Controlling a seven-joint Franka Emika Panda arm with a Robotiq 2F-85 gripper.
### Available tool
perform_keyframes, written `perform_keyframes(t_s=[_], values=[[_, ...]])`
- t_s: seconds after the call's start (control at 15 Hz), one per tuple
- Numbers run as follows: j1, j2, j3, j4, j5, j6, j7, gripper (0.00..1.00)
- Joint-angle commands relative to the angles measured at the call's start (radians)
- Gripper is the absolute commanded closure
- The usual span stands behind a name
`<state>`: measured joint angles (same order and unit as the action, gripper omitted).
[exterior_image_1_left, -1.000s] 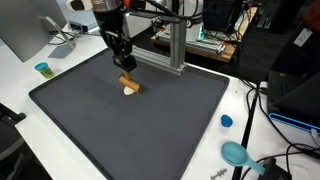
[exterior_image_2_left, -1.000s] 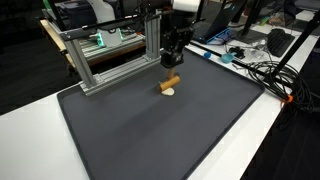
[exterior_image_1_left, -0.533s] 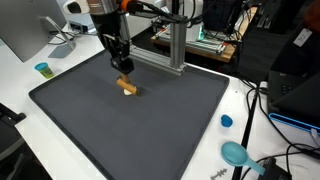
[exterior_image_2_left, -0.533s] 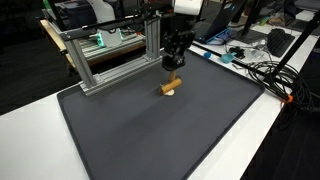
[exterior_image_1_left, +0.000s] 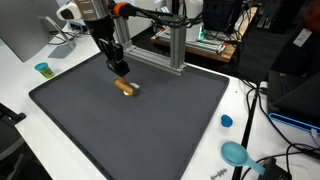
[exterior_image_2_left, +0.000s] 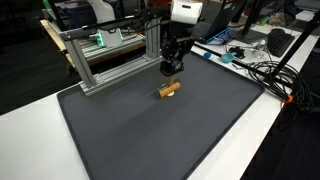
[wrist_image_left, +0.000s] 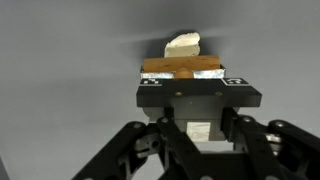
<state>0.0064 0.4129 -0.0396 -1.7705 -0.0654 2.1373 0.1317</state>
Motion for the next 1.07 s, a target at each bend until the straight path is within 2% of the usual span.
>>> perform_keyframes(t_s=[0.0, 1.0], values=[[-0.006, 0.059, -0.023, 0.075, -0.014, -0.132, 0.027, 0.79], [0.016, 0.125, -0.026, 0.101, -0.056, -0.318, 0.061, 0.79]])
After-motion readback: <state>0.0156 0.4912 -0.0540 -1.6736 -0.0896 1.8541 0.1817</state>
